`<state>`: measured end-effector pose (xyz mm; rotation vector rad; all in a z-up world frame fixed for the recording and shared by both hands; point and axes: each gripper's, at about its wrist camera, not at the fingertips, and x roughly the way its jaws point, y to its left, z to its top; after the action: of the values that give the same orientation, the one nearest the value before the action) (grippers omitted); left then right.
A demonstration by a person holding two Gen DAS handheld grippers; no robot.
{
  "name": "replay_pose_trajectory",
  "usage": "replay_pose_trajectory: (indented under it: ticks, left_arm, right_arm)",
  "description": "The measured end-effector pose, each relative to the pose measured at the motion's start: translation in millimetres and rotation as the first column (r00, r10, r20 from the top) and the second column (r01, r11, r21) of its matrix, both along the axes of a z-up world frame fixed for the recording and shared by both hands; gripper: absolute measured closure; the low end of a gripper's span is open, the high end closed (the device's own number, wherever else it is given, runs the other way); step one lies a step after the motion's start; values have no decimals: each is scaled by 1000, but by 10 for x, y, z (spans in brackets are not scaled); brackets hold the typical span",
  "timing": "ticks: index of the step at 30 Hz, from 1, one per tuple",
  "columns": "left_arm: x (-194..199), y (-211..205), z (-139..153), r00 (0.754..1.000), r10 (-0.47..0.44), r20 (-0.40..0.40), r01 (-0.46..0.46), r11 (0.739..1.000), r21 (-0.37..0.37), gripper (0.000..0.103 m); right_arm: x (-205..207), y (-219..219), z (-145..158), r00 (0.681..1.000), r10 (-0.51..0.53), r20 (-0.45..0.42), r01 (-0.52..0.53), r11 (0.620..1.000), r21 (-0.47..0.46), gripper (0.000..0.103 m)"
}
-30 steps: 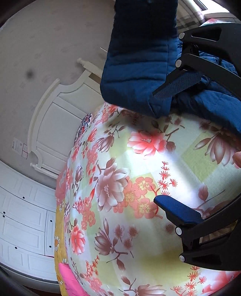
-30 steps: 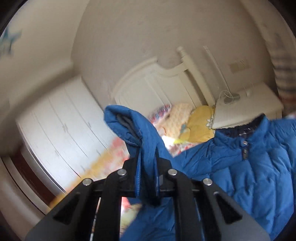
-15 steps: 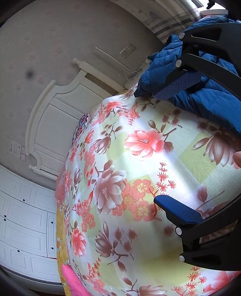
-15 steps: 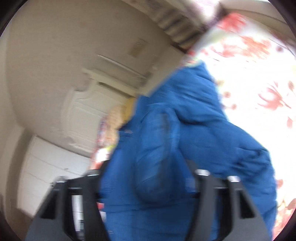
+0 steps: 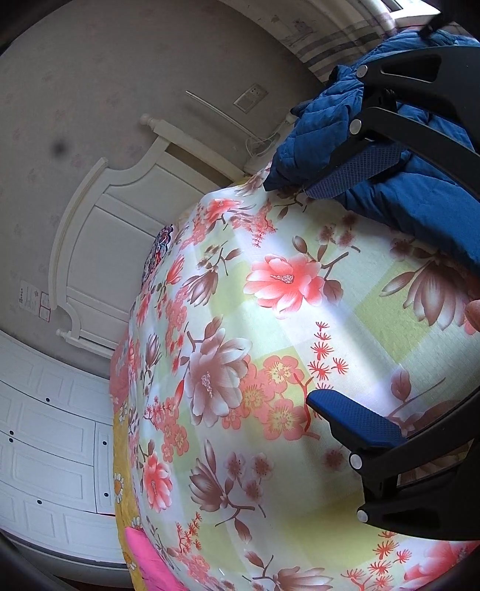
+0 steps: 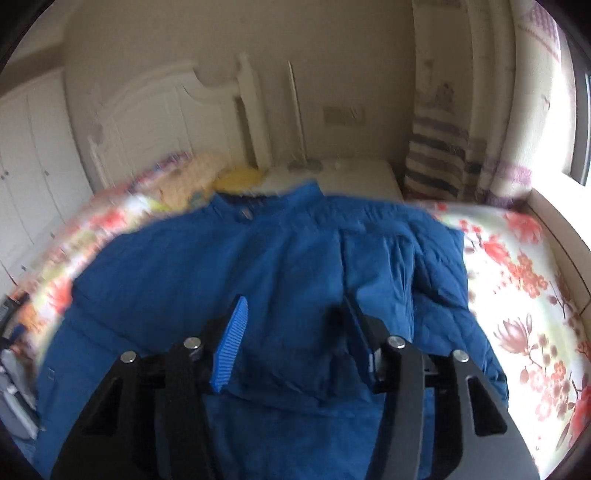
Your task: Fold large clothes
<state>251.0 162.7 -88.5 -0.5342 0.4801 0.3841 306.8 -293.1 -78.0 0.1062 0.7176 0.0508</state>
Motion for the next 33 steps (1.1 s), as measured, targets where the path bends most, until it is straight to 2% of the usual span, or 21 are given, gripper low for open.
replay_pose_trajectory:
  ticks: [1,2,4,6,8,10,12,13,14,16,18,19,20,21,22,29,33]
  left_arm:
    - [1,-13,3,1000,-5,-3,5,1000,5,4]
    - [8,-38,18,1000,-18,-11,19,1000,17,4]
    - [33,-98,87,998,-50,-42,51,998,39,4]
    - [55,-222,276,993,-107,-42,110,992,56,4]
    - [154,-465,530,975,-219,-33,221,972,77,4]
    - [330,-779,735,936,-350,-42,353,929,112,4]
    - [632,-1161,829,876,-474,-90,483,863,151,4]
    - [752,-1288,816,855,-506,-115,519,840,161,4]
    - [928,-1436,763,830,-536,-155,556,815,159,4]
    - [1236,-1641,576,785,-583,-209,612,783,113,4]
    - [1429,-1750,322,755,-600,-265,639,764,89,4]
    - [1532,-1798,145,734,-595,-326,648,758,75,4]
    - [1623,-1866,-71,713,-582,-390,660,745,94,4]
    - [1596,-1933,-161,725,-573,-382,666,724,178,4]
    - [1565,-1984,-189,734,-560,-385,662,716,220,4]
    - [1552,-1920,-178,734,-576,-359,662,724,192,4]
    - [1557,-1913,-161,735,-580,-352,662,726,185,4]
  right_arm:
    - [59,-53,-156,999,0,-33,2,999,44,58]
    - [82,-107,-134,999,-7,-33,10,996,90,62]
    - [68,-187,-128,999,-16,-36,21,991,134,64]
    - [5,-209,-166,999,-13,-35,18,989,144,63]
    - [-14,-196,-160,999,-14,-36,18,992,122,62]
    - [-15,-142,-170,999,-15,-36,19,995,100,62]
    - [-7,-152,-176,999,-17,-33,20,995,97,62]
    - [20,-147,-174,999,-17,-33,20,995,101,62]
    - [20,-159,-171,999,-17,-32,20,994,104,62]
    - [26,-164,-167,999,-17,-32,20,994,108,62]
    - [24,-160,-169,999,-17,-32,21,994,105,62]
    - [25,-164,-170,999,-17,-32,20,994,107,62]
    - [25,-166,-171,999,-16,-31,19,994,110,62]
    - [24,-163,-171,999,-13,-30,17,994,111,61]
    - [35,-173,-175,1000,-12,-29,15,993,113,61]
    - [-22,-206,-134,1000,-13,4,12,991,135,61]
    - [-124,-174,110,995,-59,76,49,990,136,60]
